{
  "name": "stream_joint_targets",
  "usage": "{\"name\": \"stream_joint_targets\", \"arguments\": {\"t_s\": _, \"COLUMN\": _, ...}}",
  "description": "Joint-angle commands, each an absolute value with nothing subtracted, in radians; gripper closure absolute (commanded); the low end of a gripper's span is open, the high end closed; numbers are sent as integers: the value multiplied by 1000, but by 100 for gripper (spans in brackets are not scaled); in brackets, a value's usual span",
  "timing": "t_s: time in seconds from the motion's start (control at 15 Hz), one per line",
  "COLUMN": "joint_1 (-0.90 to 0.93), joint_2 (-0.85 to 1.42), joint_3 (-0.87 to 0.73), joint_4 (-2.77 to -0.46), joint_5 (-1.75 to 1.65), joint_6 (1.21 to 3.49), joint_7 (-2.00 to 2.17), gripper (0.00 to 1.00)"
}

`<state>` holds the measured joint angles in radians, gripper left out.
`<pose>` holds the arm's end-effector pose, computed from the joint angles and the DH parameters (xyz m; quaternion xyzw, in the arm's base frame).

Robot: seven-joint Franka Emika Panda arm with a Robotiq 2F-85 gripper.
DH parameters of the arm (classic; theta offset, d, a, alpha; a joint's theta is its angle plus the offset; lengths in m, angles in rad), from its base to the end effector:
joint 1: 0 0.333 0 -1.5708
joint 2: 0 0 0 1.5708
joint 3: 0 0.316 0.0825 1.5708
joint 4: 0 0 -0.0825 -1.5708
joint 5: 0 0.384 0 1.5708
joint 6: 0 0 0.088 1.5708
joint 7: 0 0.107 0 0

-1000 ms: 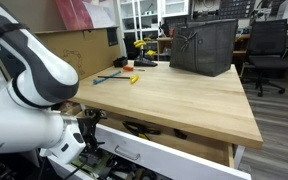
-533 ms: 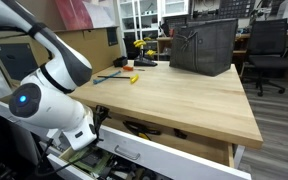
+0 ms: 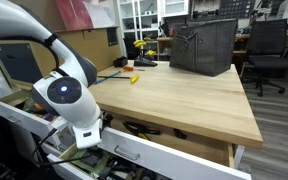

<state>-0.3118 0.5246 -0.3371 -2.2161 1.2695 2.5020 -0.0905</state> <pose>0.4017 -0.3272 0.1338 -0.6640 0.7090 -0.0391 0.2342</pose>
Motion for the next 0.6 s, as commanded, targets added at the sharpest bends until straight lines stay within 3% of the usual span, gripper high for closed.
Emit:
{"name": "stream_joint_targets", "arguments": {"t_s": 0.0, "joint_1": -338, "joint_2": 526, "joint_3": -358, "joint_4": -2134, "joint_5": 1108, "joint_6": 2402, "joint_7": 158, "gripper": 0}}
{"name": "stream_joint_targets", "arguments": {"t_s": 0.53, "joint_1": -353, "joint_2": 525, "joint_3": -358, "joint_4": -2056, "joint_5": 919, "joint_6": 2305, "joint_7": 401, "gripper": 0}}
